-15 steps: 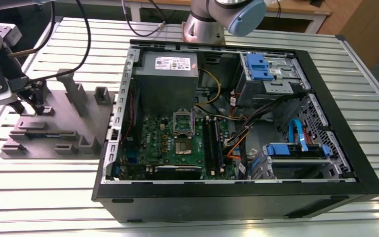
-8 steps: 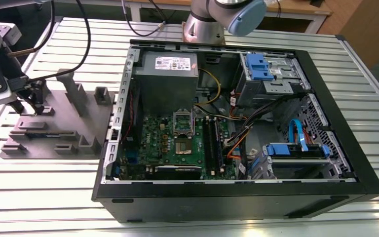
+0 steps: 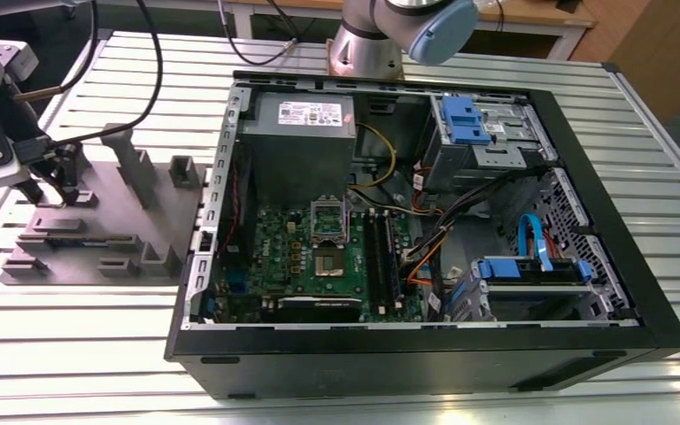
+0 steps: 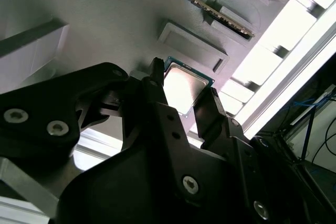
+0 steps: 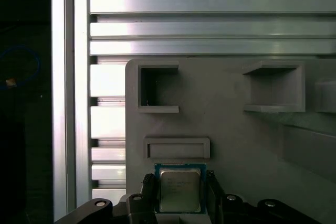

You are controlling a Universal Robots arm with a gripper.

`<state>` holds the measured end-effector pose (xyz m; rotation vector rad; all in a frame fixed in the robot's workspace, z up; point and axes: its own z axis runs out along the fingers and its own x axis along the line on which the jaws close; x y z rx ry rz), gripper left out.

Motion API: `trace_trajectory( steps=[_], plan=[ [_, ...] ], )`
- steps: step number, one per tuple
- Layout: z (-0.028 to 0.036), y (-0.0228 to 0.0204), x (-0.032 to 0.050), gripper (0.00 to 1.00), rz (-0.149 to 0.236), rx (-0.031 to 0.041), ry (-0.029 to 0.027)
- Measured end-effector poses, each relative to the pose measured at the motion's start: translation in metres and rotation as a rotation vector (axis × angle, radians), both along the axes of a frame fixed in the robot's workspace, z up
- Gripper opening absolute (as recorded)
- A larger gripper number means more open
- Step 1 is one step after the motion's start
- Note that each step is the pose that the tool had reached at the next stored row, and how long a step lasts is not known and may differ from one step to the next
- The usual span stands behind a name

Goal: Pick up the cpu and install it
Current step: 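Pick up the cpu and move it towards the insertion slot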

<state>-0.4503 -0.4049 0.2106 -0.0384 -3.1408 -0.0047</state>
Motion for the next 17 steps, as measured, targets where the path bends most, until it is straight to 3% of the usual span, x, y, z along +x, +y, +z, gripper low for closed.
trace_trajectory(
  steps=[17],
  plan=[
    [0.0028,0.0001,0.0,0.47,0.0,-0.0001,-0.0001]
  ],
)
